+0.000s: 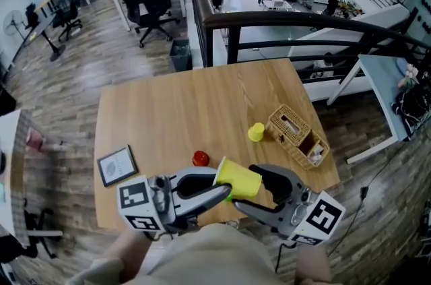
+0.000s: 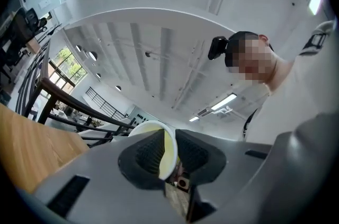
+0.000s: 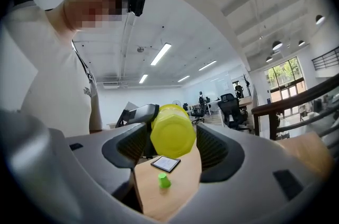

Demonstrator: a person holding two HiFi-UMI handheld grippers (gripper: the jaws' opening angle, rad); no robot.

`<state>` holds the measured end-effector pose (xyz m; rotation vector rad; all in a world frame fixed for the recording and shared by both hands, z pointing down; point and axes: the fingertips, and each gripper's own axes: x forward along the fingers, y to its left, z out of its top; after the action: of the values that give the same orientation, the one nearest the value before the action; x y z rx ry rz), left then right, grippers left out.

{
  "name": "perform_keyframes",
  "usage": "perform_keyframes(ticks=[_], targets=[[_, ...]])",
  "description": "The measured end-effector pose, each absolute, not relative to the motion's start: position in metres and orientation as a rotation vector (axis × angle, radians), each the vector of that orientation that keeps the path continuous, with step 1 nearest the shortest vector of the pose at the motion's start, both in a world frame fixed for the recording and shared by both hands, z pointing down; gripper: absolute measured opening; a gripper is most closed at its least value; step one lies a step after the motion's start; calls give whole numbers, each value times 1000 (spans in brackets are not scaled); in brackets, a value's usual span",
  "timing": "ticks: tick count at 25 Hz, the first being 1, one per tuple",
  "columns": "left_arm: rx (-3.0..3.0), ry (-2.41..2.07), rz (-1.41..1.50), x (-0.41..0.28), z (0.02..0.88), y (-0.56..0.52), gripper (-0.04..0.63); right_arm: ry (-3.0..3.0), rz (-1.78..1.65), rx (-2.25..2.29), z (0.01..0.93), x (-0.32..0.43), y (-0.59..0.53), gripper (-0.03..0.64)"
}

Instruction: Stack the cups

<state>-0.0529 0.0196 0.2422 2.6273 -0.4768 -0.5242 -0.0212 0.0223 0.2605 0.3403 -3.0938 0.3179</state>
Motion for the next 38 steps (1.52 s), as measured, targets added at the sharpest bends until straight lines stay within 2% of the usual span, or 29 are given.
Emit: perform_keyframes(ticks=[4, 11, 17, 22, 28, 38], targets=[[2591, -416, -544, -52, 247, 23, 78, -3109, 363, 350, 264, -20, 22, 270], [2652, -494, -429, -51, 262, 17, 81, -3018, 354, 414, 276, -18, 14, 264], [2689, -627, -336, -52, 270, 5, 89, -3006, 492, 553, 272, 5, -9, 264], [2711, -697, -232, -58, 286, 0, 87, -2836, 347, 673, 286, 31, -31, 264], [2725, -820, -82, -60, 313, -11, 57, -2528, 249, 652, 336, 50, -51, 264], [2734, -919, 151, -50, 367, -19, 51, -2050, 232, 632, 450, 79, -64, 264]])
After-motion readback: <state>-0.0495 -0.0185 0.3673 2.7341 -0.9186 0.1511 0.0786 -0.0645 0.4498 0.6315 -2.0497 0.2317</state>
